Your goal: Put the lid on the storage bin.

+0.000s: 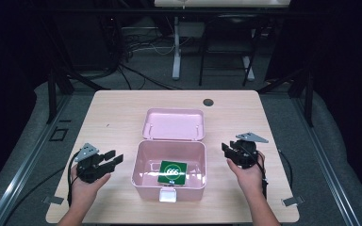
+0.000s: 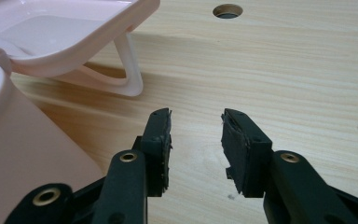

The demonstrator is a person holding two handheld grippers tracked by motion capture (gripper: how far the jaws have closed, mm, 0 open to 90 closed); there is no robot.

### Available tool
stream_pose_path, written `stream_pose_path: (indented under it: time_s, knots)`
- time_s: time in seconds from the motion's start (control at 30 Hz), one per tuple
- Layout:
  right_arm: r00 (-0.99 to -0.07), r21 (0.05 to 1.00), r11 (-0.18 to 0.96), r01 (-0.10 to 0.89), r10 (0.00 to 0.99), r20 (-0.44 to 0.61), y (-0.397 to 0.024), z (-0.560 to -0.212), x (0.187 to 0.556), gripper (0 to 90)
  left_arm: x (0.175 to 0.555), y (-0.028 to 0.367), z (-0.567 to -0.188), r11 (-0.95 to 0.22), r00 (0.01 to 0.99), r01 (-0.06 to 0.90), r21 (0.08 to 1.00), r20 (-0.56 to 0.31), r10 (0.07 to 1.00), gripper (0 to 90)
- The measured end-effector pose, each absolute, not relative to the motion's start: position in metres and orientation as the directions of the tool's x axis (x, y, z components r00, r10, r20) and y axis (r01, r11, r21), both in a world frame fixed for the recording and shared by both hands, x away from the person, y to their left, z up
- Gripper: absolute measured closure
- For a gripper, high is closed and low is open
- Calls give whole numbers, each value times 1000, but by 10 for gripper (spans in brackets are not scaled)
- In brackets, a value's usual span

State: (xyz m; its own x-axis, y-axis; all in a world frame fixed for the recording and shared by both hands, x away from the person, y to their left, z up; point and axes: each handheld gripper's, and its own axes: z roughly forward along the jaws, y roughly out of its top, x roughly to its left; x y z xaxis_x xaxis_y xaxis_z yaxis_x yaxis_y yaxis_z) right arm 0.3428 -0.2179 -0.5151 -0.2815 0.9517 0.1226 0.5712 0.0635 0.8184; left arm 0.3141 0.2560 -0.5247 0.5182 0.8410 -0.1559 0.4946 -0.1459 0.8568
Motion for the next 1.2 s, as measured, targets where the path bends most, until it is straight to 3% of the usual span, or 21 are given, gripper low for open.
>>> stream_pose_path:
  time_s: [0.23, 0.5, 1.2]
  knots:
    - [-275, 822, 53, 567, 953, 128, -221, -514, 344, 626, 310, 247, -521, -179, 539, 469, 865, -120, 834, 583]
    - [-283, 807, 51, 588, 948, 147, -217, -511, 348, 620, 305, 246, -517, -179, 555, 475, 862, -136, 821, 590]
    - [-332, 745, 48, 666, 913, 238, -197, -466, 377, 629, 283, 220, -484, -225, 671, 444, 868, -155, 725, 587]
